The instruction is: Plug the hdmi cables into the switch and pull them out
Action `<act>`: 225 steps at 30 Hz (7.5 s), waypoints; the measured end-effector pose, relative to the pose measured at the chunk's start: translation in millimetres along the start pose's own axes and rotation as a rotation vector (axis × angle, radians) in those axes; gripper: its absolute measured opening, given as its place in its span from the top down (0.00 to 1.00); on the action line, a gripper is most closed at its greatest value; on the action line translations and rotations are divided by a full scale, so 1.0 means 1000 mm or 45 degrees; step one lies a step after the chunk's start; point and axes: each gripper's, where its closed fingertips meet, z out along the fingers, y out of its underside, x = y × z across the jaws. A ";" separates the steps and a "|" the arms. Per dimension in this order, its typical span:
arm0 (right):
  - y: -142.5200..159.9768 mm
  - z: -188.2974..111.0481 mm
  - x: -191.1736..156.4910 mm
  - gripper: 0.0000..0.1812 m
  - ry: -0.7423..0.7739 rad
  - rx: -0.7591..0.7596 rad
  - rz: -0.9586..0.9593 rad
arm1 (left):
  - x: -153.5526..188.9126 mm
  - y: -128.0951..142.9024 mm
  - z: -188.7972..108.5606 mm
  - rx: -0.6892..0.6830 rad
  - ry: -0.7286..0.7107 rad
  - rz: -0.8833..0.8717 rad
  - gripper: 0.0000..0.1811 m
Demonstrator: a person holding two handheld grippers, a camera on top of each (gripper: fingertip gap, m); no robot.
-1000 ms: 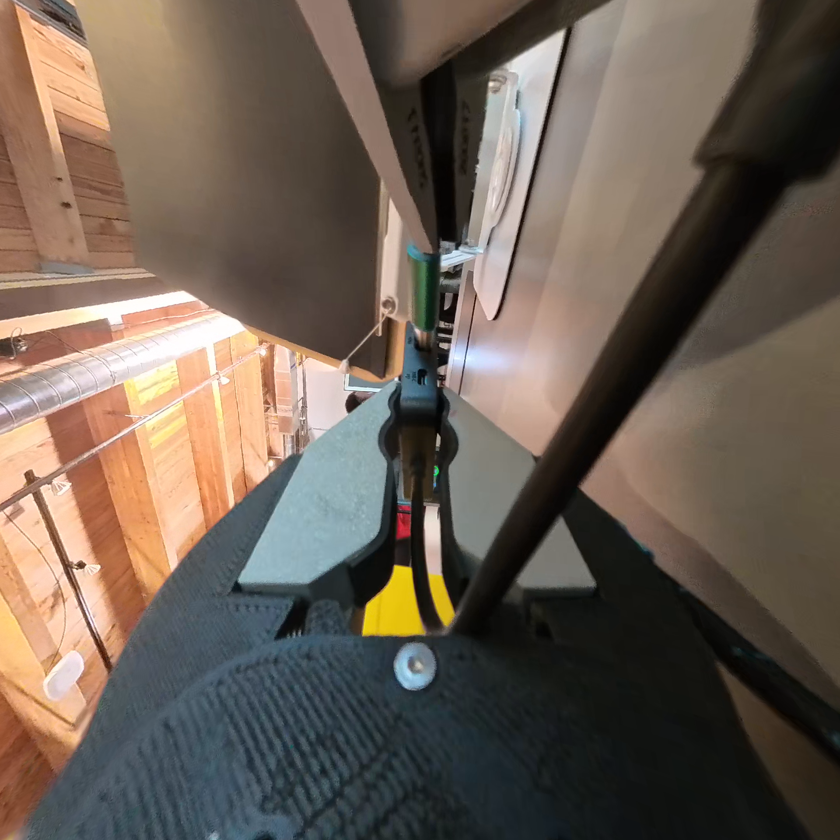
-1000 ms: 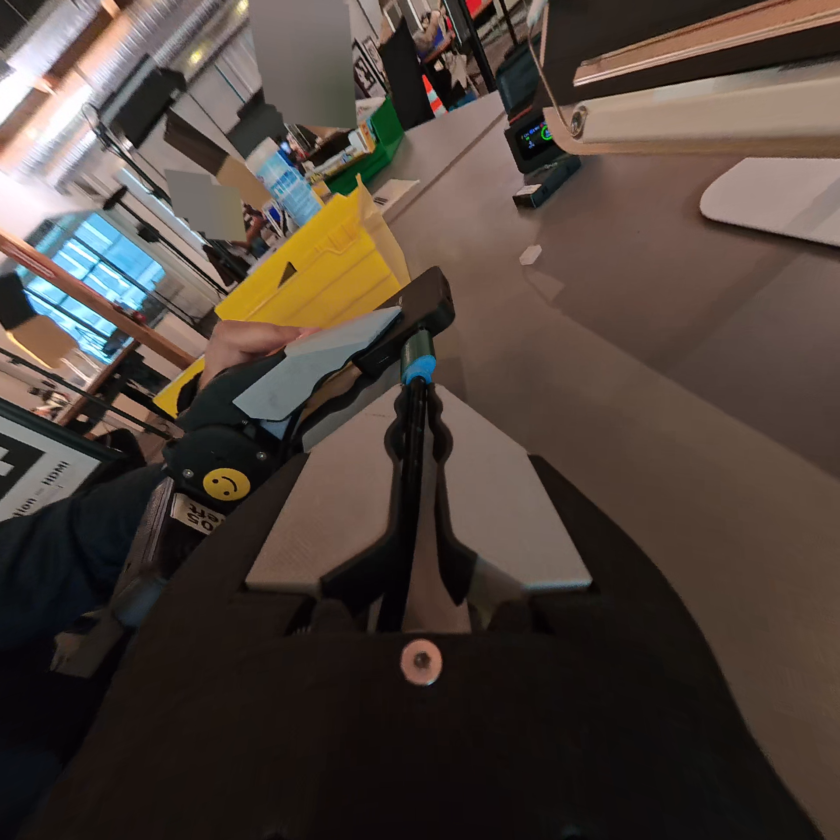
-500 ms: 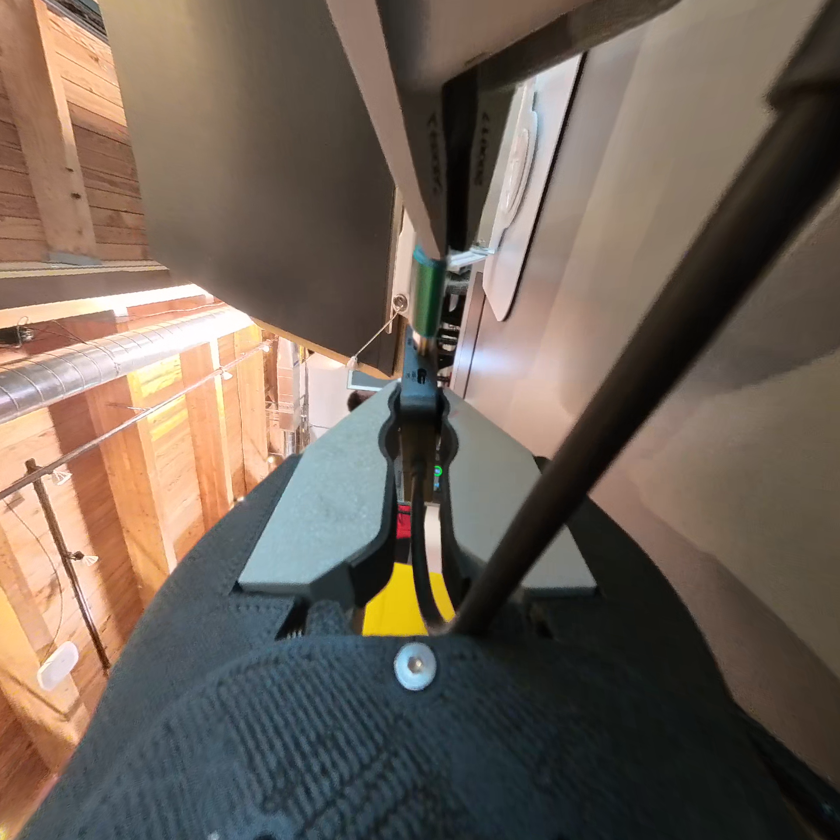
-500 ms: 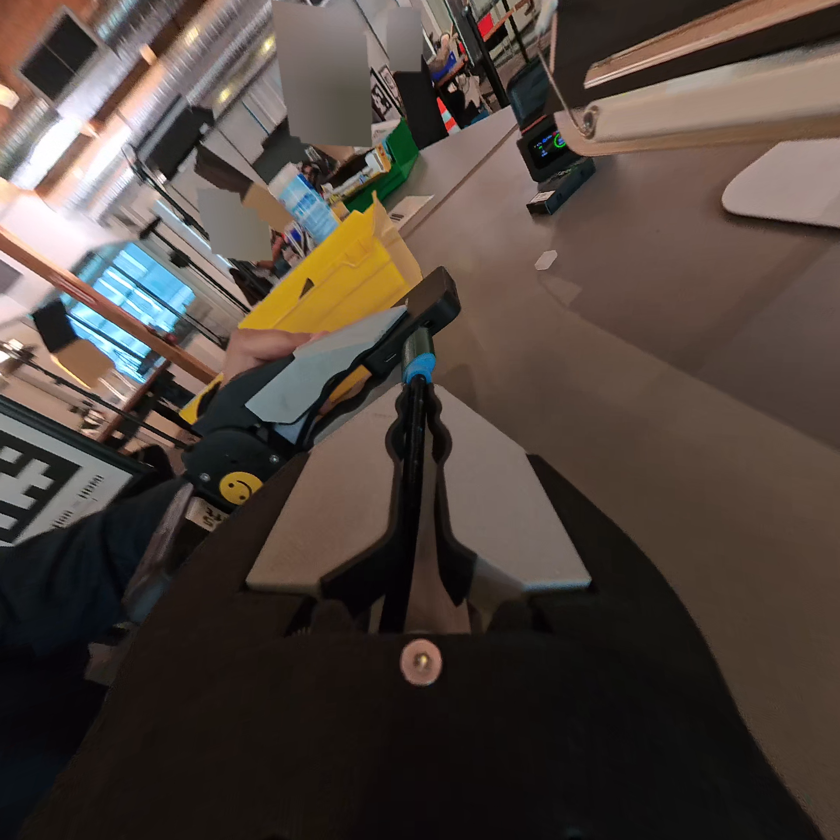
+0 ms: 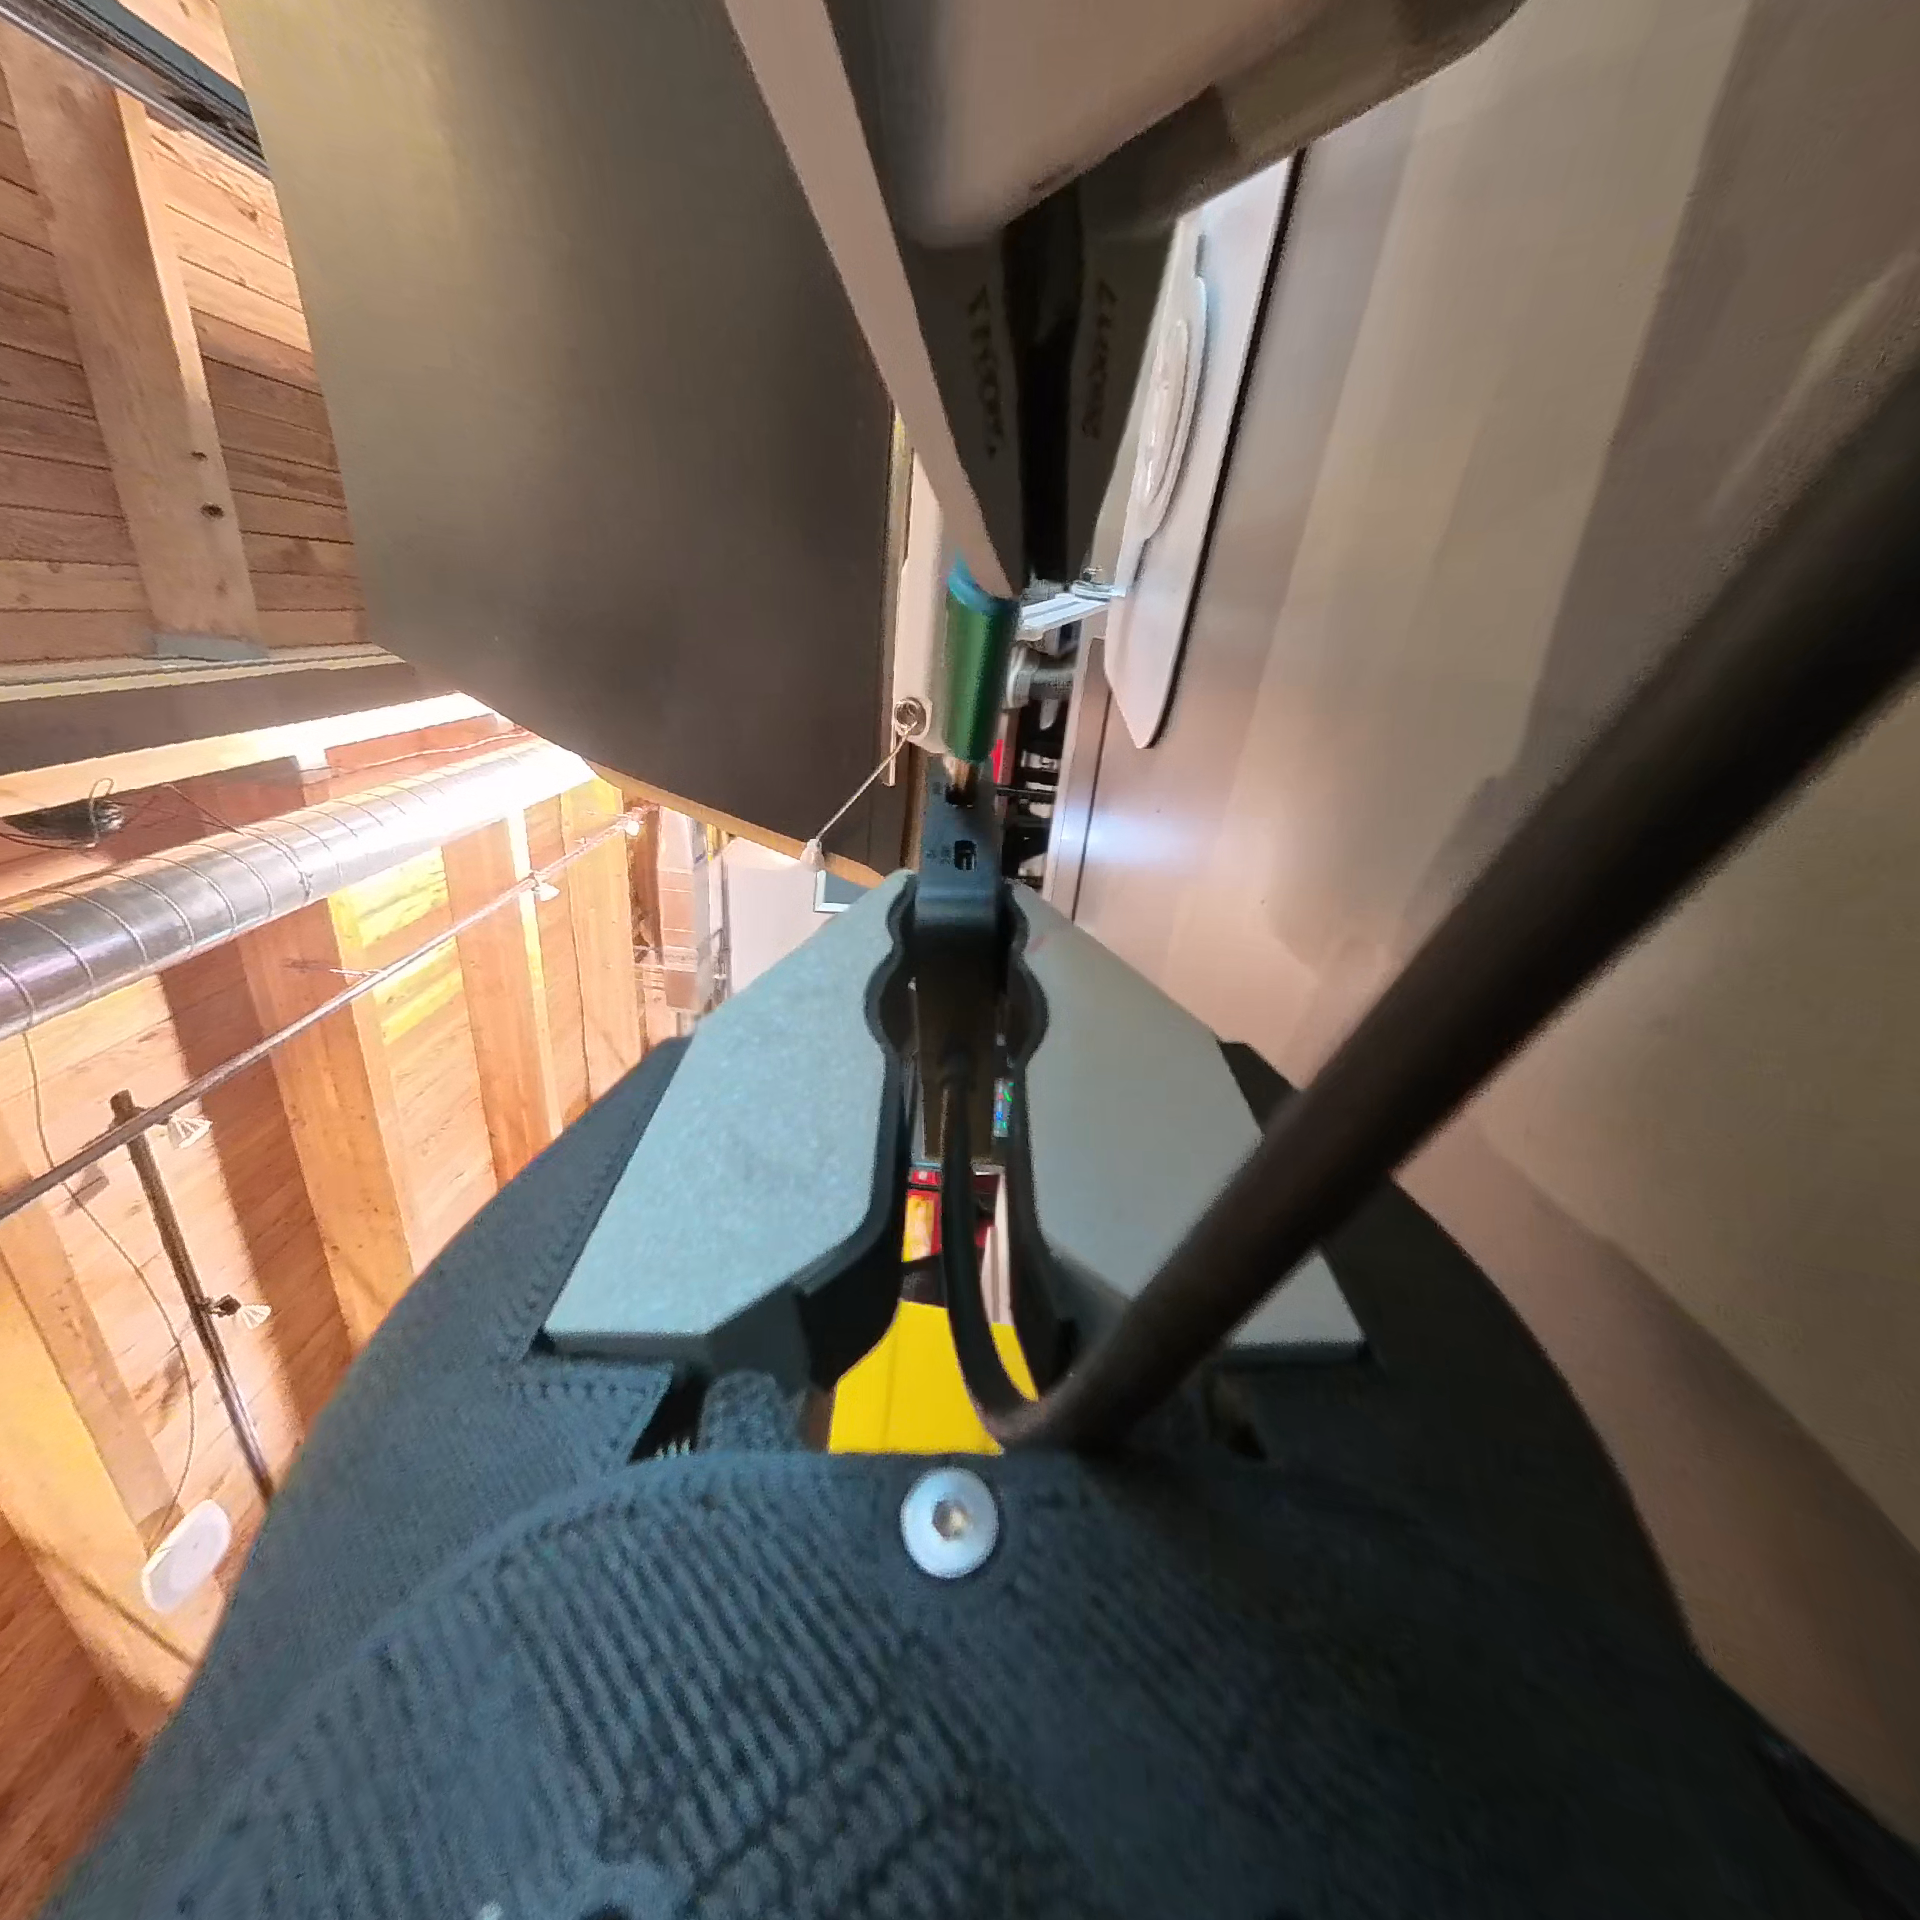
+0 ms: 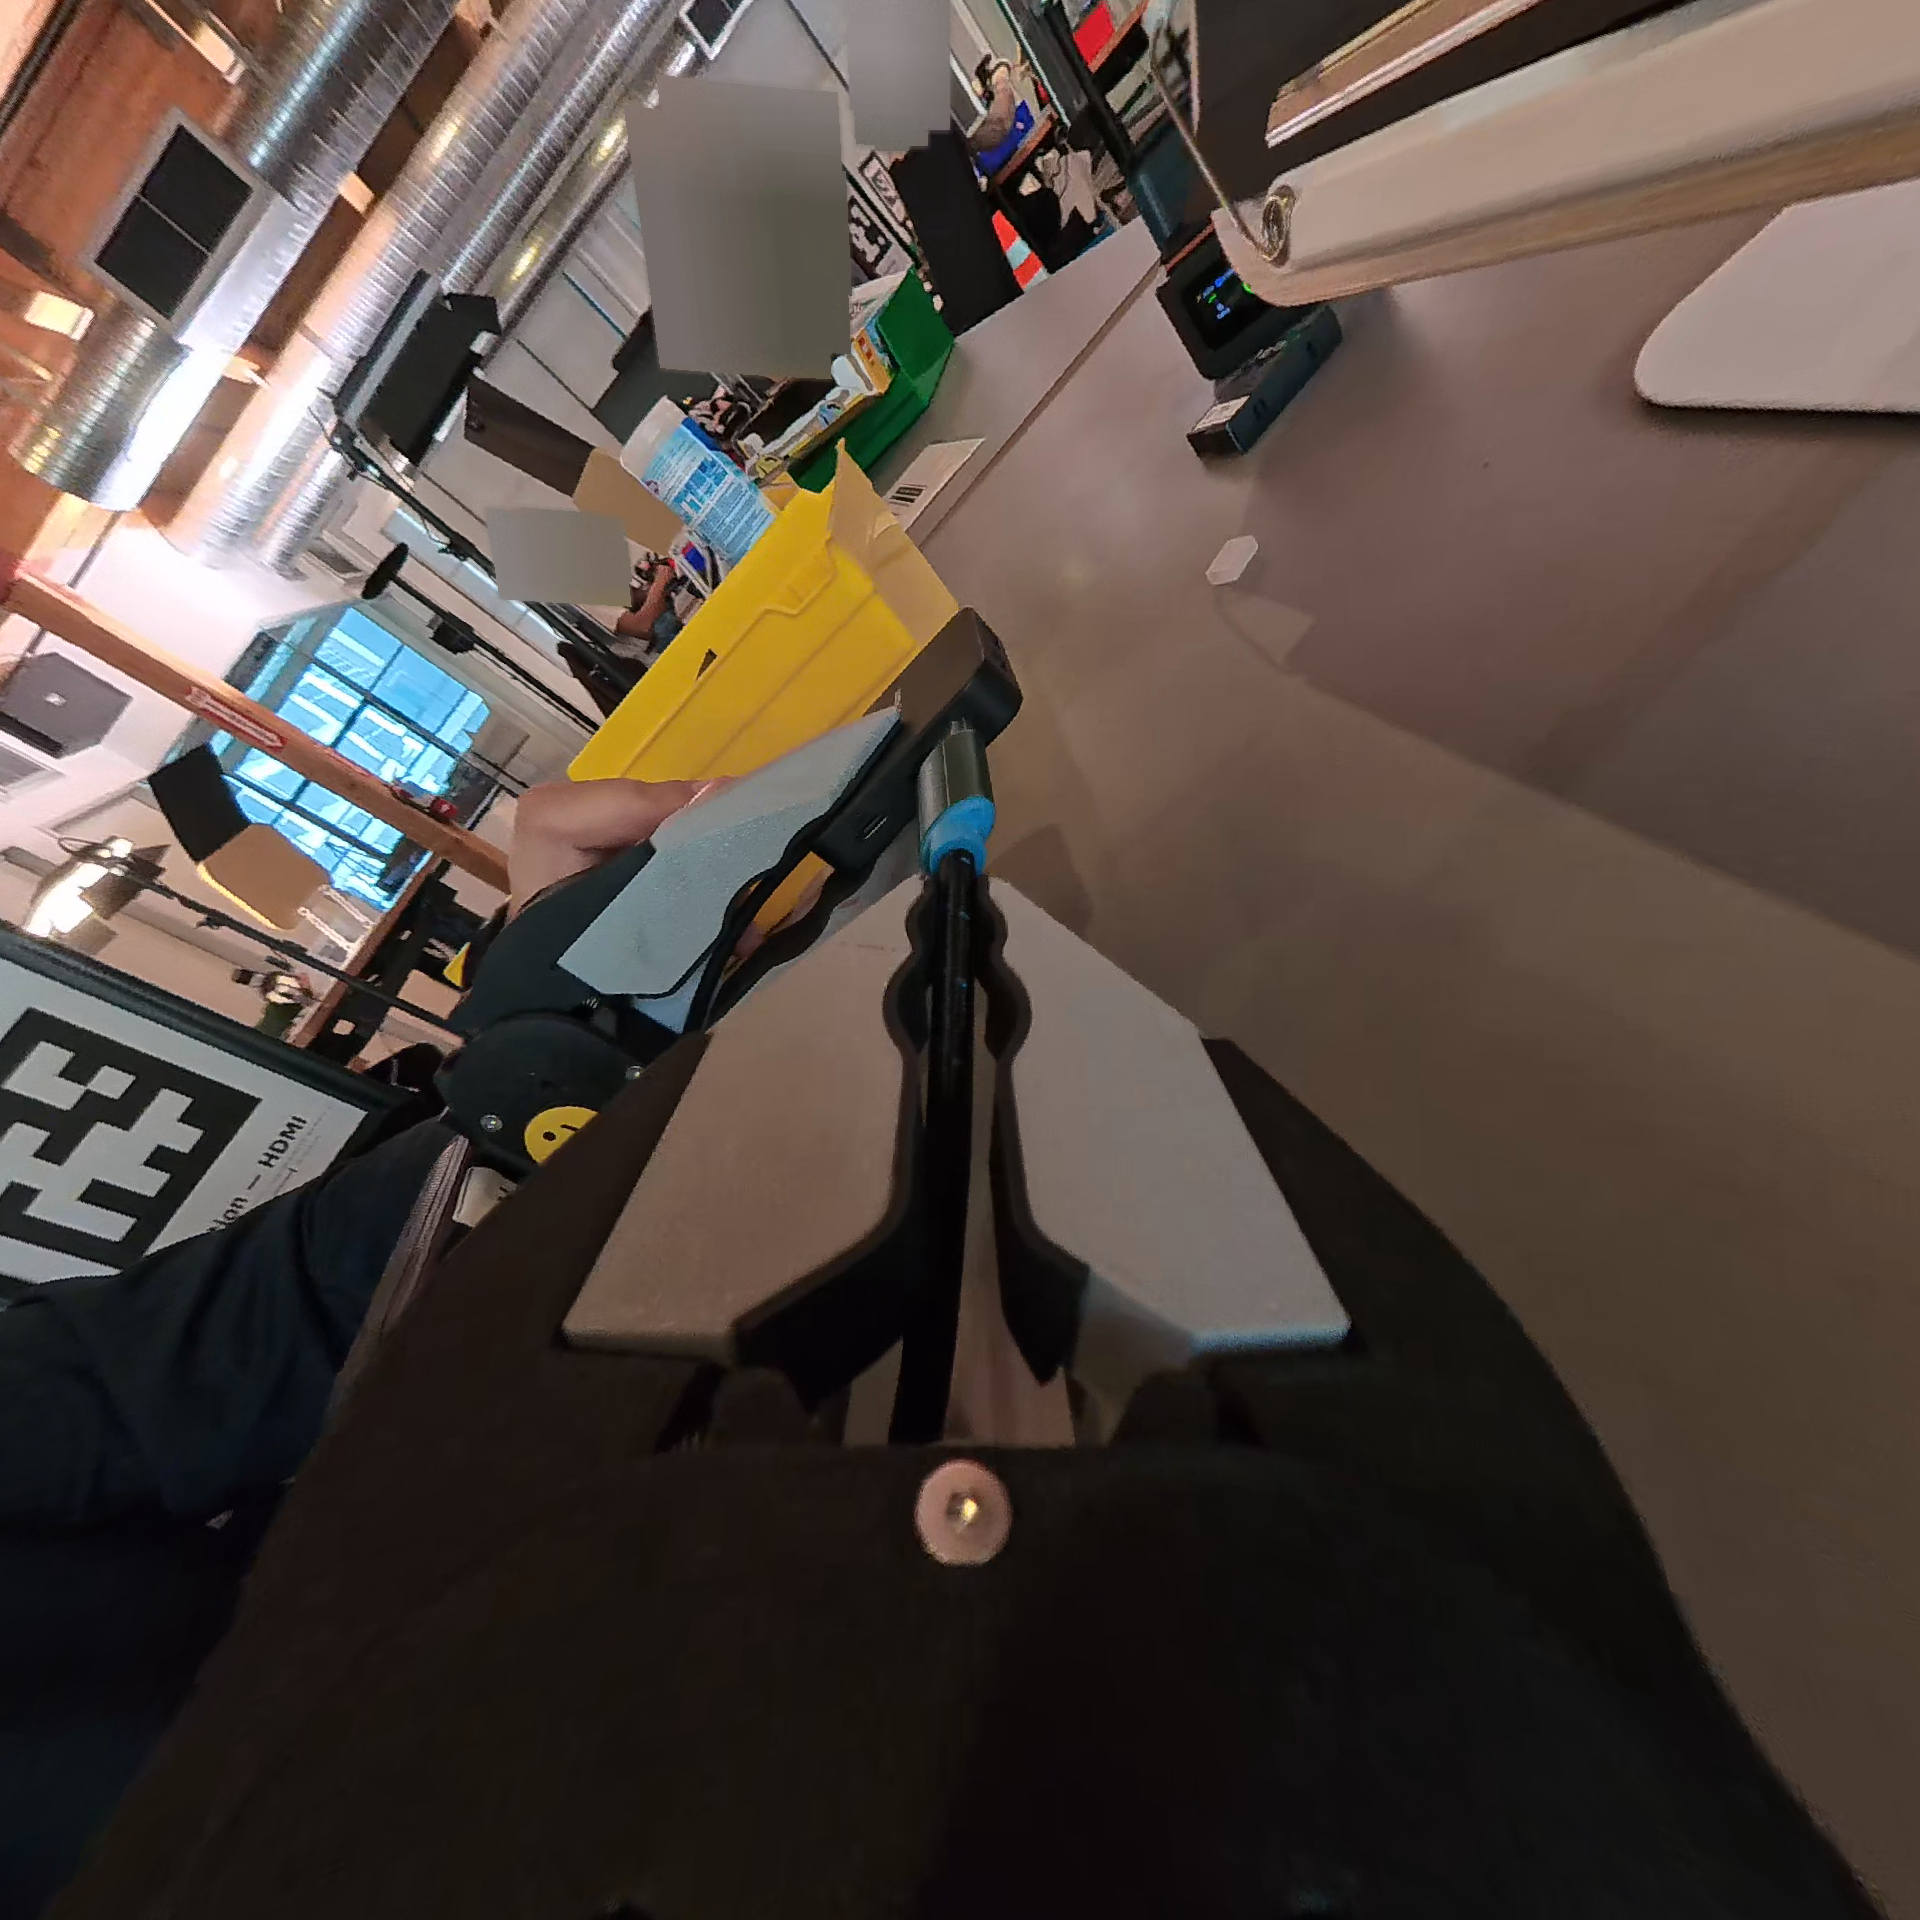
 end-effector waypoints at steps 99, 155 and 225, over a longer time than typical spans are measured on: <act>0.026 -0.025 -0.015 0.96 -0.430 -0.581 0.129 | 0.008 -0.025 -0.027 0.350 -0.006 0.147 0.94; 0.050 0.013 0.001 0.96 0.501 -0.784 -2.045 | 0.055 -0.018 -0.032 0.386 0.656 -0.421 0.93; -0.075 -0.330 0.130 0.89 1.565 -1.589 -0.568 | 0.007 0.008 -0.040 0.400 0.462 -0.836 1.00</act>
